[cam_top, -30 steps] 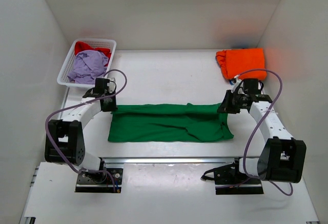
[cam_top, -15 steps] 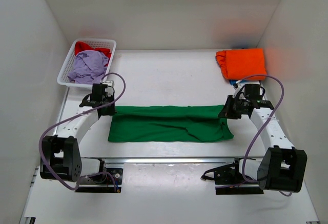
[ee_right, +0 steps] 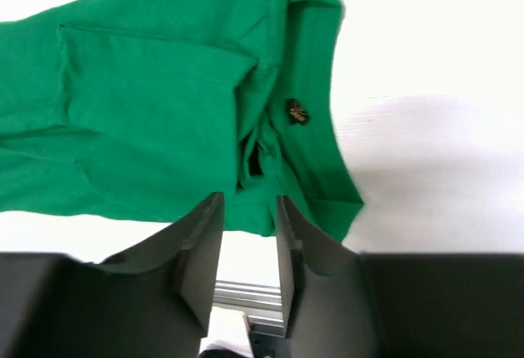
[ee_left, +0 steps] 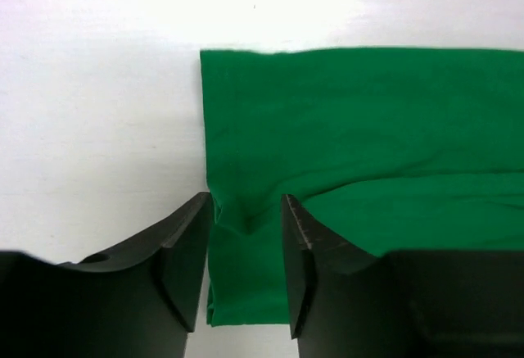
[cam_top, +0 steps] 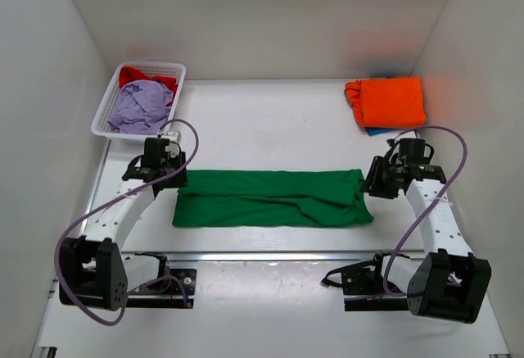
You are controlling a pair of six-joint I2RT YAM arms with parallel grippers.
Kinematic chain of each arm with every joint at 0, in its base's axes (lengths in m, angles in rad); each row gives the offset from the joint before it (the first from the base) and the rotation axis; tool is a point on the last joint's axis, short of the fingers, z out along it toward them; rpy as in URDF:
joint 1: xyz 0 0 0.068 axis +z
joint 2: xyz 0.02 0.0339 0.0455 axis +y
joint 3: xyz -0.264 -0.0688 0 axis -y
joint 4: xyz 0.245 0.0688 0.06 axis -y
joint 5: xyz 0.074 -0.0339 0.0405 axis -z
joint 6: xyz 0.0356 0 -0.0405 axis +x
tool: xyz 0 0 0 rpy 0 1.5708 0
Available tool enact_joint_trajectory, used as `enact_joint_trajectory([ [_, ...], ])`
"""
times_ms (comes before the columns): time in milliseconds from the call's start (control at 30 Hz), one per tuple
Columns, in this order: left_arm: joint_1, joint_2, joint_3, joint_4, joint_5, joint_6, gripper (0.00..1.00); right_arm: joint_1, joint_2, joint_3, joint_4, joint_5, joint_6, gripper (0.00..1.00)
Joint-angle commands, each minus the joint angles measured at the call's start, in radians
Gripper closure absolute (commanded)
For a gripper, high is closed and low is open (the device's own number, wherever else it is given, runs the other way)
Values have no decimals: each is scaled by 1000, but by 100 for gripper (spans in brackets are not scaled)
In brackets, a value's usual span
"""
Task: Fold and stack the t-shirts
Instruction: Fold the other side of the tshirt into a rectangle, then rotate the tshirt 90 degrees
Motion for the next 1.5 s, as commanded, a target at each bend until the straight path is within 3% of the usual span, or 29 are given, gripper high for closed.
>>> enact_joint_trajectory([
  [0,-6,-75,23,5,6,-11,51,33,-34,59,-7,69,14,67],
  [100,-56,-30,46,15,23,-20,62,97,-16,60,18,44,44,68],
  [267,-153,140,83,61,15,-51,82,270,29,-31,127,27,169,100],
  [333,-171,206,98,77,31,-52,91,319,43,-71,162,46,221,100],
  [433,-201,314,142,63,12,-60,97,336,72,-150,229,35,278,100],
  [667,-231,461,170,26,12,-61,100,297,283,-150,343,24,274,100],
  [767,-243,486,178,-24,14,-69,100,260,452,-23,354,15,245,100],
  [867,-277,506,192,-96,40,-84,100,249,696,221,322,4,214,100],
  [1033,-372,498,199,-164,110,-124,100,281,1015,759,192,-40,188,100],
  [1167,-464,498,178,-173,265,-173,99,316,1237,1139,55,-54,147,100],
  [1300,-474,443,149,-136,339,-218,95,313,1247,1291,-34,-23,117,100],
  [1467,-438,325,191,-127,348,-262,95,301,1018,1184,13,-16,99,98],
])
